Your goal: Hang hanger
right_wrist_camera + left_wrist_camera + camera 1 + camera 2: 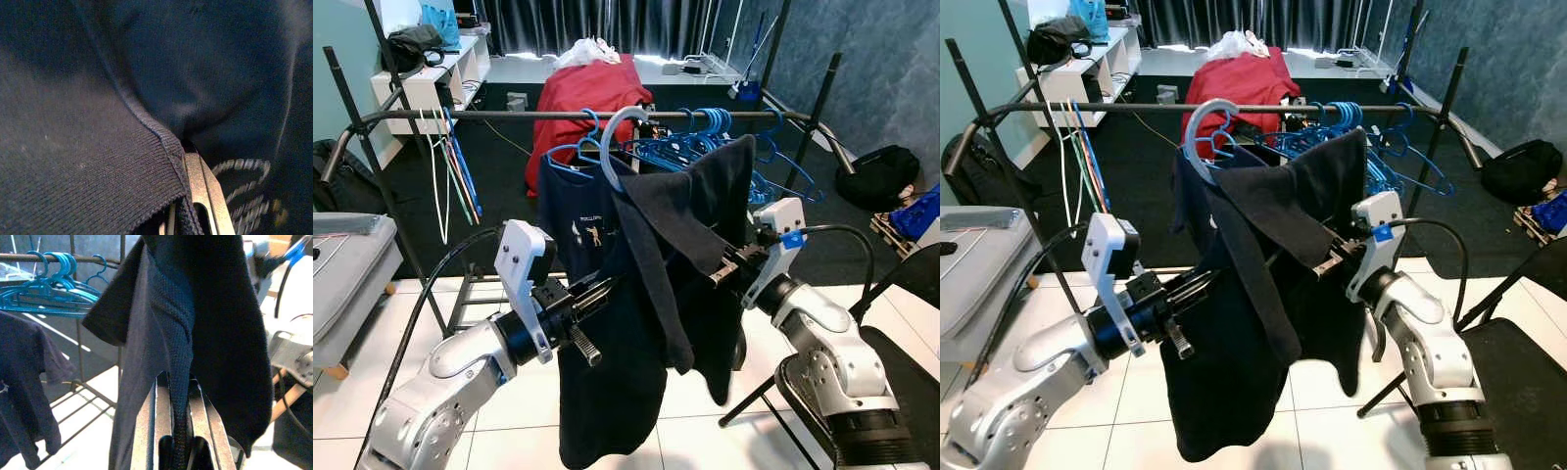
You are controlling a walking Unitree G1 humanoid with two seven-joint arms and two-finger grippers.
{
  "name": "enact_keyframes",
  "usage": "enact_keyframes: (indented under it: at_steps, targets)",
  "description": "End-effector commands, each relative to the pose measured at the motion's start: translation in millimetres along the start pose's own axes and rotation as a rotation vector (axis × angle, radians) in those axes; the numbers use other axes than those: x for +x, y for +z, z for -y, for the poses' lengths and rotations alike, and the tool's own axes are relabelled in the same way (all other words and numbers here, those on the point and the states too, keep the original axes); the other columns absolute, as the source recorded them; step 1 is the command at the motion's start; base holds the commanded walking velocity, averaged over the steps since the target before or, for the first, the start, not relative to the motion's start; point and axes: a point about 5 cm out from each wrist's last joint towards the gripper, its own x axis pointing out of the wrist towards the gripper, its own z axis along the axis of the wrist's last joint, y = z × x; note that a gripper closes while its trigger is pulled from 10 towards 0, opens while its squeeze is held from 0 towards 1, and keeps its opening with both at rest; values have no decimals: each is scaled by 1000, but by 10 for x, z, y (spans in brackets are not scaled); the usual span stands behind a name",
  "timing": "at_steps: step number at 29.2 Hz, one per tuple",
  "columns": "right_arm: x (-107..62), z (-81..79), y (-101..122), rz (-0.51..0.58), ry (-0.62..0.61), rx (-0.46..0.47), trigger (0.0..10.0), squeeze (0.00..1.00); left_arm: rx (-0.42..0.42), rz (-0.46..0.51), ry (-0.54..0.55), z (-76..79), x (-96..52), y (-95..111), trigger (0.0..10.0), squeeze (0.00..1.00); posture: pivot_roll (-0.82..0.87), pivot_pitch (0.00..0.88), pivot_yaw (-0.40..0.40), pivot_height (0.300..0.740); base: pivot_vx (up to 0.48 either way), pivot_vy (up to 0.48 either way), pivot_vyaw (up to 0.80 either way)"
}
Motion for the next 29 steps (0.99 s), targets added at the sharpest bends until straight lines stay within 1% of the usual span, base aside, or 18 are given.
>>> enact_keyframes:
  at_steps: [1, 2, 5, 6, 7, 8, 9, 10, 13, 15, 17, 18, 19, 20, 22, 23, 26, 29]
  targets:
    - [-4, 25, 113, 44, -3, 3, 0, 0, 38, -14, 7, -14, 17, -9, 10000, 0, -25, 22, -33, 740, 0, 0, 0]
    - [-12, 43, 146, 53, -6, 5, 0, 0, 66, -45, 27, -53, 3, -44, 10000, 0, -25, 22, -33, 740, 0, 0, 0]
    - [-17, 53, 164, 58, -8, 5, 0, 0, 84, -64, 38, -76, -7, -64, 10000, 0, -25, 22, -33, 740, 0, 0, 0]
    - [-44, 100, 193, 57, -23, -4, 0, 0, 132, -110, 79, -163, -49, -111, 10000, 0, -25, 6, -36, 740, 0, 0, 0]
    - [-44, 100, 193, 57, -23, -4, 0, 0, 132, -110, 79, -163, -49, -111, 10000, 0, -25, 6, -36, 740, 0, 0, 0]
    - [-88, 202, 232, 54, -65, -21, 0, 0, 205, -171, 115, -284, -133, -150, 10000, 0, -28, 0, -37, 740, 0, 0, 0]
    - [-88, 202, 232, 54, -65, -21, 0, 0, 205, -171, 115, -284, -133, -150, 10000, 0, -28, 0, -37, 740, 0, 0, 0]
    - [-129, 305, 280, 52, -111, -39, 0, 0, 282, -220, 142, -400, -225, -150, 10000, 0, -29, 8, -41, 740, 0, 0, 0]
    - [-129, 305, 280, 52, -111, -39, 0, 0, 282, -220, 142, -400, -225, -150, 10000, 0, -29, 8, -41, 740, 0, 0, 0]
    - [-202, 472, 388, 75, -209, -51, 0, 0, 458, -338, 168, -595, -425, -92, 10000, 0, -33, 30, -40, 740, 0, 0, 0]
    - [-202, 472, 388, 75, -209, -51, 0, 0, 458, -338, 168, -595, -425, -92, 10000, 0, -33, 30, -40, 740, 0, 0, 0]
    - [-220, 515, 413, 81, -243, -52, 0, 0, 512, -376, 165, -643, -481, -59, 10000, 0, -34, 33, -38, 740, 0, 0, 0]
    - [-220, 515, 413, 81, -243, -52, 0, 0, 512, -376, 165, -643, -481, -59, 10000, 0, -34, 33, -38, 740, 0, 0, 0]
    - [-239, 556, 413, 76, -272, -56, 0, 0, 547, -389, 146, -661, -516, -12, 10000, 0, -35, 31, -42, 740, 0, 0, 0]
    - [-265, 623, 383, 40, -311, -80, 0, 0, 565, -370, 45, -580, -534, 80, 10000, 0, -38, 33, -47, 740, 0, 0, 0]
    - [-265, 623, 383, 40, -311, -80, 0, 0, 565, -370, 45, -580, -534, 80, 10000, 0, -38, 33, -47, 740, 0, 0, 0]
    - [-284, 672, 387, 28, -331, -82, 0, 0, 569, -345, -77, -466, -560, 183, 10000, 0, -38, 28, -55, 740, 0, 0, 0]
    - [-292, 688, 388, 21, -338, -85, 0, 0, 588, -337, -107, -456, -571, 234, 10000, 0, -38, 28, -55, 740, 0, 0, 0]
